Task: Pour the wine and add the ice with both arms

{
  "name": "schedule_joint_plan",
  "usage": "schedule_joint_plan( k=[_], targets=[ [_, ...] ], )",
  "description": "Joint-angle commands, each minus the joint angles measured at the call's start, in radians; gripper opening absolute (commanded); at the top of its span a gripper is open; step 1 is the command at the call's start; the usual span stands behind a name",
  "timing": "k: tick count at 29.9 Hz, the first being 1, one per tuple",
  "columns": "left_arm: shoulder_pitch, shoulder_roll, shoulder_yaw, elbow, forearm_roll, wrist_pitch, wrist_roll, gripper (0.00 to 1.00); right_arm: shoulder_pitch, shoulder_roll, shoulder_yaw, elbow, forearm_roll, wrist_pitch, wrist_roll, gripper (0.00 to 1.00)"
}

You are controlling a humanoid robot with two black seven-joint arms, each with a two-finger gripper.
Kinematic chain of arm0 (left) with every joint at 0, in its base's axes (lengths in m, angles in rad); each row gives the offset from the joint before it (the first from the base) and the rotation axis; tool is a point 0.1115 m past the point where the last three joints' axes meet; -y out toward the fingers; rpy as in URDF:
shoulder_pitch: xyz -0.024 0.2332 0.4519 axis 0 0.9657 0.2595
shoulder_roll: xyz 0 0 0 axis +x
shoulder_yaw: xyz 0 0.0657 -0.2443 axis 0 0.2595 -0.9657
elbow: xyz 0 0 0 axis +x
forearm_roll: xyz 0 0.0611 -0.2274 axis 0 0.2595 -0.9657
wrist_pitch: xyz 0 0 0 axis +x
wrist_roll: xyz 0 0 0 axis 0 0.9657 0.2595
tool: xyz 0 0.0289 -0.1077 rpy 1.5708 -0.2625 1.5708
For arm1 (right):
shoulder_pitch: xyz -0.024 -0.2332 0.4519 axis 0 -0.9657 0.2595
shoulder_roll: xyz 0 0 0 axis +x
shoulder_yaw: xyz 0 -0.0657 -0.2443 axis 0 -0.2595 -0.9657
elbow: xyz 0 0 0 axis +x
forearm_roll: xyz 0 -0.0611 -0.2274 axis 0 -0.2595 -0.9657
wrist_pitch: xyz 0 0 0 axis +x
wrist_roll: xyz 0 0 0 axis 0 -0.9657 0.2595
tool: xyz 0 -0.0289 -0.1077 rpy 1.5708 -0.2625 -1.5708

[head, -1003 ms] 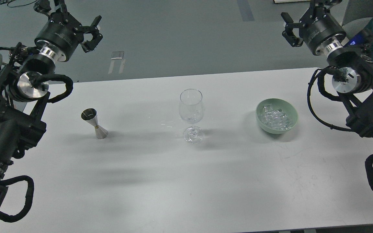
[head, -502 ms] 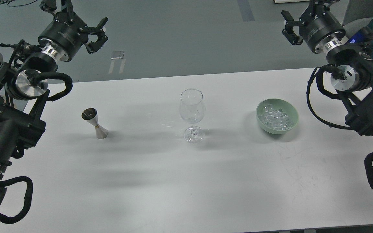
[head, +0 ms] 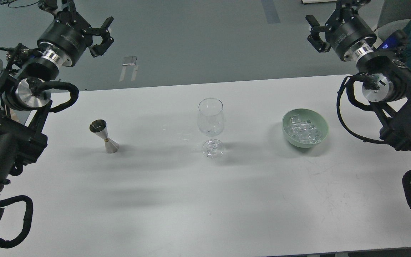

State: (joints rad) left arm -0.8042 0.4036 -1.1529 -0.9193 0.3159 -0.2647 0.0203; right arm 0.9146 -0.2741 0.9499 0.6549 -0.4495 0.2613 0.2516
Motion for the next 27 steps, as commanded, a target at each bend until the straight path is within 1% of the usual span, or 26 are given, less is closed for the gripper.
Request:
schedule_joint_plan(
  k=[1, 4, 7, 24, 26, 27],
  targets=[
    [0.003, -0.002, -0.007, -0.019, 0.002, 0.002, -0.019, 0.99, 0.003, -0.002, -0.003, 0.002, 0.000, 0.001, 0.000, 1.00],
    [0.020, -0.003, -0.002, -0.056, 0.002, 0.004, -0.017, 0.99, 0.001, -0.004, -0.003, 0.002, 0.000, 0.001, 0.000, 1.00],
    [0.034, 0.000, 0.002, -0.092, 0.003, 0.004, -0.004, 0.99, 0.001, -0.002, -0.003, 0.002, 0.000, 0.001, 0.001, 1.00],
    [0.022, 0.004, -0.001, -0.092, 0.000, 0.019, 0.001, 0.98, 0.001, -0.002, -0.005, 0.003, 0.000, 0.001, 0.000, 1.00],
    [0.020, 0.004, -0.004, -0.093, -0.008, 0.018, 0.012, 0.98, 0.001, -0.002, -0.005, 0.002, 0.000, 0.001, 0.000, 1.00],
    [0.020, 0.003, -0.008, -0.092, -0.011, 0.018, 0.027, 0.98, 0.001, -0.002, -0.005, 0.002, 0.000, 0.001, 0.000, 1.00]
  ],
)
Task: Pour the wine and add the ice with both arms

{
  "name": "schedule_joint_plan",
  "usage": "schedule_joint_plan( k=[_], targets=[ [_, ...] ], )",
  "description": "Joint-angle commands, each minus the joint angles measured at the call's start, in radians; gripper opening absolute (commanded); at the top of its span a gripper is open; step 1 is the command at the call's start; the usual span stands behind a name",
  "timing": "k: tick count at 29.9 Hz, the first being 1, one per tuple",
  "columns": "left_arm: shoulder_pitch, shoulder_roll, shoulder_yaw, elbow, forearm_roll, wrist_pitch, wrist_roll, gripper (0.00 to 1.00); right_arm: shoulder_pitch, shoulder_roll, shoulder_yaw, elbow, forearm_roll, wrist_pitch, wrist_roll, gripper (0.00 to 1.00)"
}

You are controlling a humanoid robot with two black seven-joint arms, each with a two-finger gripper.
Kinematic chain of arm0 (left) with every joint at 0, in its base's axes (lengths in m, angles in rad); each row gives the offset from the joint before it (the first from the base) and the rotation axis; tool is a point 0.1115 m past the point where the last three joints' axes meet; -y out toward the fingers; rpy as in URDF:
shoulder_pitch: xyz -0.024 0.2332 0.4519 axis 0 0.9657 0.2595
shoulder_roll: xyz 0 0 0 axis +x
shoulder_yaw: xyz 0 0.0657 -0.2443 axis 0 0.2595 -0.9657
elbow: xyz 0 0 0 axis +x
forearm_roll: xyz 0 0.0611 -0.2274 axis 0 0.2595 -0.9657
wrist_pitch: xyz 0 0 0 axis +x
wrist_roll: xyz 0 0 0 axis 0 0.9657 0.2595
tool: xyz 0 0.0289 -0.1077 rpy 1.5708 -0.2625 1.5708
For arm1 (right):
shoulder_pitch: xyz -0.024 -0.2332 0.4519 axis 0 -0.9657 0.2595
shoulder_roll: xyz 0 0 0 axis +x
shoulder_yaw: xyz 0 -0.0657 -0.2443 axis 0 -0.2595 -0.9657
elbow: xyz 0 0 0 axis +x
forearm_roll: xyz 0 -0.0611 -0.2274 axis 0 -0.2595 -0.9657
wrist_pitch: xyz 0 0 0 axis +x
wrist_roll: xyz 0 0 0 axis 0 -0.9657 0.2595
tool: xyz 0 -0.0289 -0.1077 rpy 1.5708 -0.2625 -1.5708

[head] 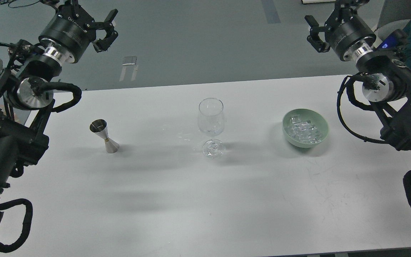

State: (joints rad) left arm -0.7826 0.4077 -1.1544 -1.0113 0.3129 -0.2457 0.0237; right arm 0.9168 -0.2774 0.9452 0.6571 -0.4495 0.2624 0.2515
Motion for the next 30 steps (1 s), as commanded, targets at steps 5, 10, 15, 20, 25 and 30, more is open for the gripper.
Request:
schedule_joint_plan(
  k=[5, 10, 15, 20, 25, 30],
  targets=[
    [-0.001, -0.003, -0.010, 0.000, -0.011, 0.002, 0.038, 0.98, -0.001, 0.000, 0.000, 0.002, 0.000, 0.000, 0.000, 1.00],
    [0.003, -0.004, -0.007, 0.000, -0.008, 0.002, 0.035, 0.98, -0.001, -0.008, 0.000, 0.007, 0.000, 0.001, 0.000, 1.00],
    [0.008, -0.004, -0.002, 0.000, -0.006, 0.008, 0.033, 0.98, -0.001, -0.006, 0.000, 0.015, 0.000, 0.001, 0.000, 1.00],
    [0.010, -0.003, 0.002, -0.001, -0.005, 0.011, 0.036, 0.98, -0.001, -0.006, -0.002, 0.016, 0.000, 0.001, 0.000, 1.00],
    [0.008, -0.003, 0.001, -0.001, -0.005, 0.013, 0.035, 0.98, -0.003, -0.008, -0.002, 0.018, 0.000, 0.001, 0.000, 1.00],
    [0.008, -0.001, -0.002, -0.003, -0.005, 0.017, 0.038, 0.98, -0.004, -0.008, -0.002, 0.019, 0.000, 0.001, 0.000, 1.00]
  ],
)
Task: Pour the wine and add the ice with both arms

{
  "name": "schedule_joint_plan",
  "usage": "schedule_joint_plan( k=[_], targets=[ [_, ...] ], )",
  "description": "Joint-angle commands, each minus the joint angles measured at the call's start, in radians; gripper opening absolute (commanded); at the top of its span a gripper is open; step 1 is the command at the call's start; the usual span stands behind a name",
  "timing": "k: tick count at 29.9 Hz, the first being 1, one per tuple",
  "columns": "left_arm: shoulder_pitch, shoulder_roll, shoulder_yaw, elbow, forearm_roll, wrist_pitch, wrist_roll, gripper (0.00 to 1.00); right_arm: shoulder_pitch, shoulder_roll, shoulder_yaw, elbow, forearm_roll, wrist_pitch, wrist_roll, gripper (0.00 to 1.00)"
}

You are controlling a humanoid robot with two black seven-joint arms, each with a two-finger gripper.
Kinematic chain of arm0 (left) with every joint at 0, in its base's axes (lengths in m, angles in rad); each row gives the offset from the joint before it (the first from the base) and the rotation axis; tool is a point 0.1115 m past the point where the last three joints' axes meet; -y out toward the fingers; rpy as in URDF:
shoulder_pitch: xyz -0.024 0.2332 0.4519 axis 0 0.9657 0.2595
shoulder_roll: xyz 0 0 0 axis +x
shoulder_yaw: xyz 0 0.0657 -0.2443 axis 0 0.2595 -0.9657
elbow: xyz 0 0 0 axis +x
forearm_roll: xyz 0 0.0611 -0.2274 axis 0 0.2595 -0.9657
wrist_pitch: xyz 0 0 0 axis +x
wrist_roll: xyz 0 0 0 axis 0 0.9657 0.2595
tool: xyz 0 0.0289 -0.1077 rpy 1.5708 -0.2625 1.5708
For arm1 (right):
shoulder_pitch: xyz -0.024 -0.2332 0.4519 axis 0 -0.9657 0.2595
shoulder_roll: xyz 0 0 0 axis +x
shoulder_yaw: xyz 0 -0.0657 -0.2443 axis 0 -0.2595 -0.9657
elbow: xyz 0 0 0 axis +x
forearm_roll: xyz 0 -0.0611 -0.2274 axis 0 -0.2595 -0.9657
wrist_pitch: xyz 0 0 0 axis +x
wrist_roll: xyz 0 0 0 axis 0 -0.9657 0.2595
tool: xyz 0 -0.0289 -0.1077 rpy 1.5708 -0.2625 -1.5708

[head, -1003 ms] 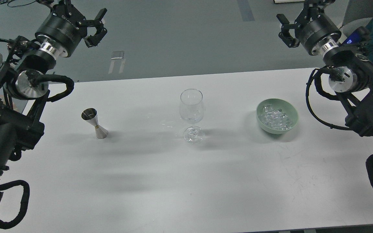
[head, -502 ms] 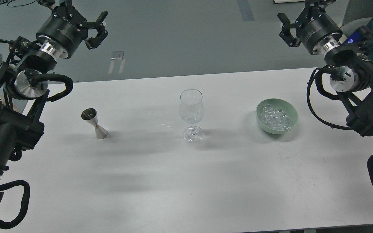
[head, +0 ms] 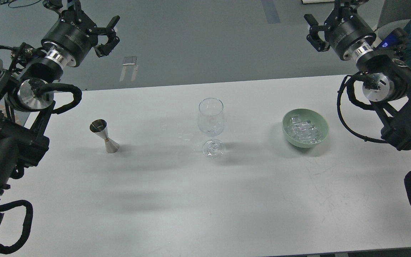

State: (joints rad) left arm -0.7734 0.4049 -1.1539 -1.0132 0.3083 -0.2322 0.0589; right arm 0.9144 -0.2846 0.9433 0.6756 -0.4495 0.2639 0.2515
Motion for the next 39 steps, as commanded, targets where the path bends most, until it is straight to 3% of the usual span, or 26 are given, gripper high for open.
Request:
schedule_joint_plan(
  k=[1, 4, 11, 15, 19, 23, 26, 31, 32, 37, 39],
  targets=[
    [-0.001, 0.002, -0.004, -0.002, -0.001, 0.007, 0.004, 0.98, -0.002, -0.001, 0.000, 0.001, 0.000, 0.000, 0.000, 1.00],
    [0.000, 0.009, -0.021, -0.036, -0.009, 0.042, 0.025, 0.98, -0.003, -0.010, 0.000, 0.009, 0.000, -0.002, 0.000, 1.00],
    [0.054, 0.152, -0.078, -0.226, -0.234, 0.172, 0.170, 0.97, -0.009, -0.031, -0.006, 0.022, 0.000, 0.000, 0.000, 1.00],
    [0.106, 0.212, -0.099, -0.278, -0.310, 0.203, 0.177, 0.97, -0.011, -0.030, -0.006, 0.022, 0.000, -0.002, 0.000, 1.00],
    [0.264, 0.264, -0.193, -0.398, -0.353, 0.211, 0.194, 0.97, -0.011, -0.031, -0.006, 0.021, 0.000, -0.002, 0.000, 1.00],
    [0.507, 0.273, -0.378, -0.563, -0.465, 0.295, 0.214, 0.97, -0.012, -0.036, -0.006, 0.021, 0.000, -0.002, 0.000, 1.00],
    [0.591, 0.264, -0.466, -0.605, -0.500, 0.317, 0.214, 0.97, -0.014, -0.034, -0.006, 0.021, 0.000, -0.002, 0.000, 1.00],
    [0.846, 0.255, -0.634, -0.700, -0.578, 0.333, 0.254, 0.96, -0.014, -0.024, -0.006, 0.019, 0.000, -0.005, 0.000, 1.00],
    [0.847, 0.255, -0.635, -0.700, -0.578, 0.333, 0.254, 0.96, -0.014, -0.024, -0.006, 0.019, 0.000, -0.005, 0.000, 1.00],
    [1.034, 0.140, -0.737, -0.723, -0.607, 0.338, 0.357, 0.96, -0.019, -0.019, -0.020, 0.016, 0.000, -0.006, 0.000, 1.00],
    [1.065, 0.105, -0.754, -0.723, -0.607, 0.338, 0.369, 0.96, -0.022, -0.018, -0.020, 0.016, -0.001, -0.006, 0.000, 1.00]
  ],
)
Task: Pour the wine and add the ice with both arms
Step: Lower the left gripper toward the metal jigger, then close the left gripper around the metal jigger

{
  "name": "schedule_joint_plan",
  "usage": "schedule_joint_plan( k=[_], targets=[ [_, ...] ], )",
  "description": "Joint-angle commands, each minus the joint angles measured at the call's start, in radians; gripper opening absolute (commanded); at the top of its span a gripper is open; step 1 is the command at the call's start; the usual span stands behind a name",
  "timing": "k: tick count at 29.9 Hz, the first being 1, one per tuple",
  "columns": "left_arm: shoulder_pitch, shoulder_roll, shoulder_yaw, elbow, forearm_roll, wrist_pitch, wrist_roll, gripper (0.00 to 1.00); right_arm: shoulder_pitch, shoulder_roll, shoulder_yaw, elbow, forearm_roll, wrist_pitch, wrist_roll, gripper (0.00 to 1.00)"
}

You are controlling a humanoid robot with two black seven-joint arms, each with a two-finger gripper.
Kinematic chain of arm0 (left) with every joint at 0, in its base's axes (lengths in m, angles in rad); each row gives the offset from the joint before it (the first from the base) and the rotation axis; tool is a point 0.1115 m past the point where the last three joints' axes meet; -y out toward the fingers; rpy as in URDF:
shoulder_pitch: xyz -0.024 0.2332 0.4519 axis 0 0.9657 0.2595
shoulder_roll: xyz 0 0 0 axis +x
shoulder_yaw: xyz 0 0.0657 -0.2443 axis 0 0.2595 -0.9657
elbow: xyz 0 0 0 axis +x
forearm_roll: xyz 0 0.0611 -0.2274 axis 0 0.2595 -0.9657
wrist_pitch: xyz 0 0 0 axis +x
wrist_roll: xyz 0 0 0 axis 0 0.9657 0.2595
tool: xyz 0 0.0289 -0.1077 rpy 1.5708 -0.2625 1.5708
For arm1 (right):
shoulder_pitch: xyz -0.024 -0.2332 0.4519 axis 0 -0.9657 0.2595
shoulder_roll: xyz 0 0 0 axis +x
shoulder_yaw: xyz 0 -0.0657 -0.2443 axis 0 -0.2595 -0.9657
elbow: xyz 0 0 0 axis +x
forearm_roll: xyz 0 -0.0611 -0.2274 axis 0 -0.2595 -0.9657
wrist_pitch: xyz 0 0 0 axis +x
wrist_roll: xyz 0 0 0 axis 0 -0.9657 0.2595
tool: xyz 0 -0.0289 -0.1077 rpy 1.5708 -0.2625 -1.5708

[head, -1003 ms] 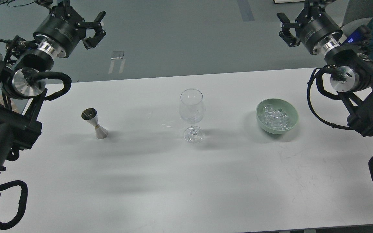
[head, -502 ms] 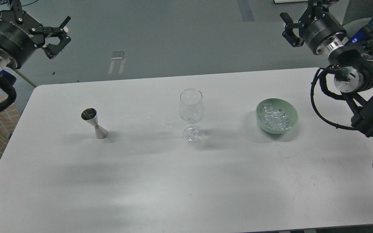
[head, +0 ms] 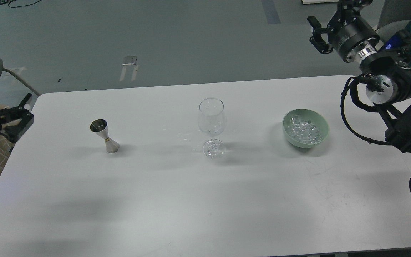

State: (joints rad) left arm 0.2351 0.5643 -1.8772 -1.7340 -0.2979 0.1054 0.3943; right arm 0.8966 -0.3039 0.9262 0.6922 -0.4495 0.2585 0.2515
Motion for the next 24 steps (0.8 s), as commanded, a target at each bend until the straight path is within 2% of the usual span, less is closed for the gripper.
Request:
schedule_joint_plan(
  k=[1, 6, 14, 24],
  targets=[
    [0.068, -0.069, -0.036, -0.002, -0.001, 0.000, 0.038, 0.96, -0.004, 0.002, -0.003, 0.000, -0.001, -0.002, 0.000, 1.00],
    [0.148, -0.164, -0.020, -0.001, 0.003, 0.000, 0.090, 0.96, -0.004, 0.000, -0.004, 0.000, 0.000, -0.005, 0.000, 1.00],
    [0.133, -0.293, 0.049, 0.010, 0.106, -0.009, 0.094, 0.97, -0.016, 0.002, -0.006, 0.000, -0.001, -0.007, 0.000, 1.00],
    [-0.040, -0.477, 0.115, 0.140, 0.333, 0.004, 0.090, 0.98, -0.018, 0.000, -0.010, -0.002, -0.001, -0.007, 0.000, 1.00]
  ],
)
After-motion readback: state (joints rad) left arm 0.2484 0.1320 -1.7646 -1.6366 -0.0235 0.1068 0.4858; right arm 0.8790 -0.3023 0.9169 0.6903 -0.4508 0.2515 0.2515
